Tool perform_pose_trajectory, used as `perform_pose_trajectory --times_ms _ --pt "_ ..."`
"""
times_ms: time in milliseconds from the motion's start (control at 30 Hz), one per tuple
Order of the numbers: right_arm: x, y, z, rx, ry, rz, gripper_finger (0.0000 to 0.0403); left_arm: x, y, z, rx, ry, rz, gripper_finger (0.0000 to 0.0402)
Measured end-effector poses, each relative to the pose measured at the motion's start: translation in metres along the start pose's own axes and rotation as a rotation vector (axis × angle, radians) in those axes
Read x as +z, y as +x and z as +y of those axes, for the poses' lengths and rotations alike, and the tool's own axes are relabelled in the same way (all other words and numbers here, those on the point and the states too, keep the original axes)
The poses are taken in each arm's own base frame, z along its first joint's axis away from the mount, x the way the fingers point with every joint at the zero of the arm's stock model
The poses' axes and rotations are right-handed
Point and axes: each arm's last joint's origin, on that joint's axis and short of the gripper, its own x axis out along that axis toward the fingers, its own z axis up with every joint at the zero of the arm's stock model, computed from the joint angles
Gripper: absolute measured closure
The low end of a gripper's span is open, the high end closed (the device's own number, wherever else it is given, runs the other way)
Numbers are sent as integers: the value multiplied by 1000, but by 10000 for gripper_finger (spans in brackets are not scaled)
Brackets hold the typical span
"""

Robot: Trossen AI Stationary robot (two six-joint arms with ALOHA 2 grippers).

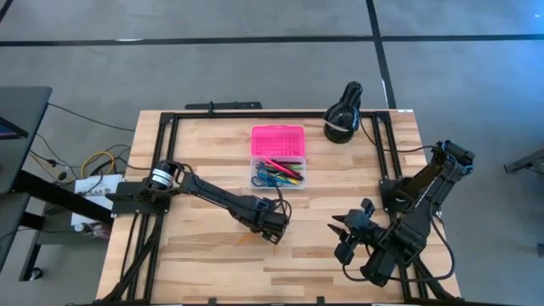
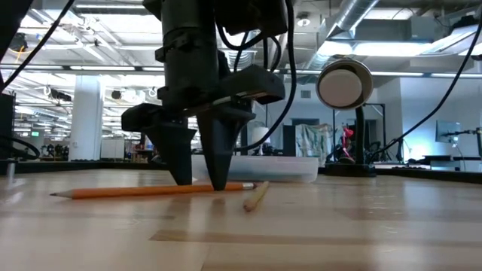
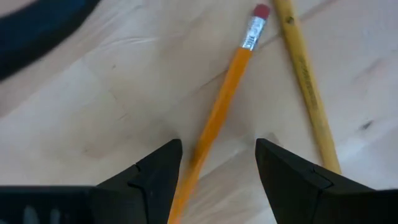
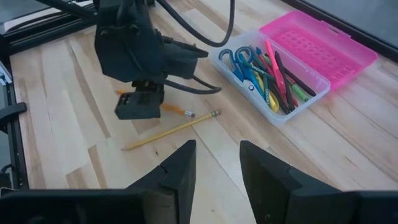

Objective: Pick & place school supplies into a supply box
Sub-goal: Put the orange pencil into the pink supply box

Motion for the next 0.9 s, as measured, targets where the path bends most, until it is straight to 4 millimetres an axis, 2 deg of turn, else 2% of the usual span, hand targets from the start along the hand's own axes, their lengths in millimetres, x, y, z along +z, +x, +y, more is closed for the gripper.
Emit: perform_pose_trajectory --times_ms 200,500,900 --pt "0 0 0 0 -7 0 286 -13 0 4 88 191 7 194" --pt "0 0 0 1 -6 3 286 -21 -1 9 189 337 -49 194" --pt "5 7 2 10 45 30 286 -17 0 5 143 429 -58 194"
